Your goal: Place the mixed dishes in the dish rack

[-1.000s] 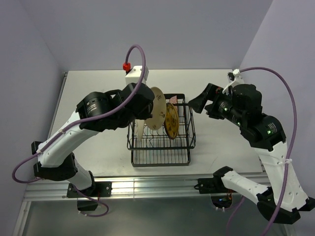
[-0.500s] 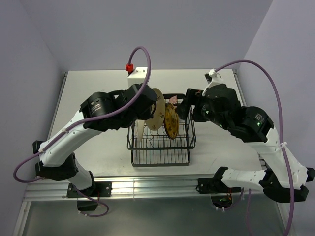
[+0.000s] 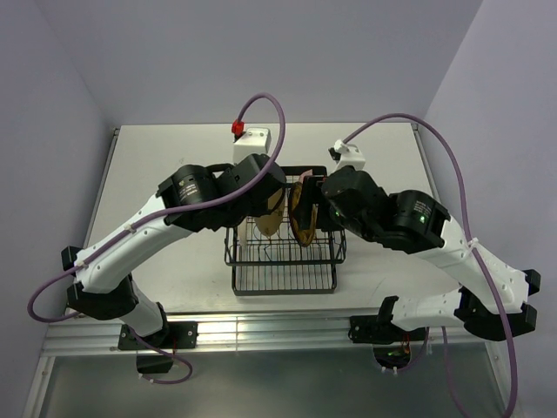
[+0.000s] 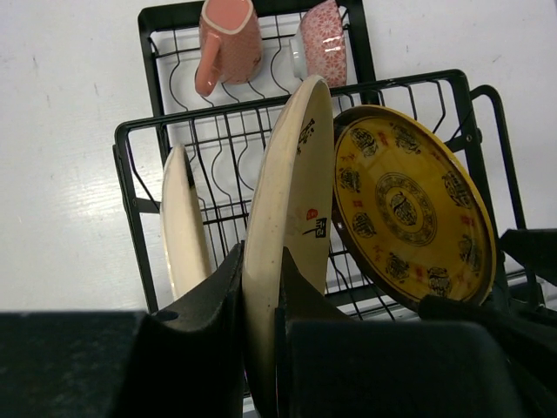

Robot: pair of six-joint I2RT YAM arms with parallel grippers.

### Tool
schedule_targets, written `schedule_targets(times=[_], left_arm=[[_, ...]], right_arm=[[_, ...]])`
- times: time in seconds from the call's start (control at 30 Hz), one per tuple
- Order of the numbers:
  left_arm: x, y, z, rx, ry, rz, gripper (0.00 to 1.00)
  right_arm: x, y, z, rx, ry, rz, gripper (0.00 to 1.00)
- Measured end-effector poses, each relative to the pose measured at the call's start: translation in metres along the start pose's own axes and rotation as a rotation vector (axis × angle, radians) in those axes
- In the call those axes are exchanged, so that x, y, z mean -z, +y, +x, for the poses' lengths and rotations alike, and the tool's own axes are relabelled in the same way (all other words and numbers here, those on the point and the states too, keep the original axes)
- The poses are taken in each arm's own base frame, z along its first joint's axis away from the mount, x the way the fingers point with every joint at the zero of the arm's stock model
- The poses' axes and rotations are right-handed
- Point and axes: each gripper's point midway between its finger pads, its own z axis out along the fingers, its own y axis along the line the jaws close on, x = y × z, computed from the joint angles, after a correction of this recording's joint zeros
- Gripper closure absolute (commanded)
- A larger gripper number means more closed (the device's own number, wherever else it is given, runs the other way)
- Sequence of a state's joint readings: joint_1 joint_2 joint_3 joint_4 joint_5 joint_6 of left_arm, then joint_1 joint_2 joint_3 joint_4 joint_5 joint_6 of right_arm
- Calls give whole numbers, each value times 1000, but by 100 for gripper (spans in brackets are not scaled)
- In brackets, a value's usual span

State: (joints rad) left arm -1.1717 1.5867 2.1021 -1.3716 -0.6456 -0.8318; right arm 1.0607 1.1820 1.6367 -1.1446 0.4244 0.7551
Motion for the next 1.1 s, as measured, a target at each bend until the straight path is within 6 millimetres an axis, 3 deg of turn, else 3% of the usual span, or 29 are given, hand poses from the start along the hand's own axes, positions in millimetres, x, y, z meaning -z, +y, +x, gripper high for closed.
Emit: schedule_targets(times=[0.37,1.1], left_arm=[[-7,8,7,-18,18,-30,100],[-19,13,23,-54,59,-68,100]], right_arm=[[7,15,16,-17,22,-44,24],[-2,20,18,-47,9,-19,30]])
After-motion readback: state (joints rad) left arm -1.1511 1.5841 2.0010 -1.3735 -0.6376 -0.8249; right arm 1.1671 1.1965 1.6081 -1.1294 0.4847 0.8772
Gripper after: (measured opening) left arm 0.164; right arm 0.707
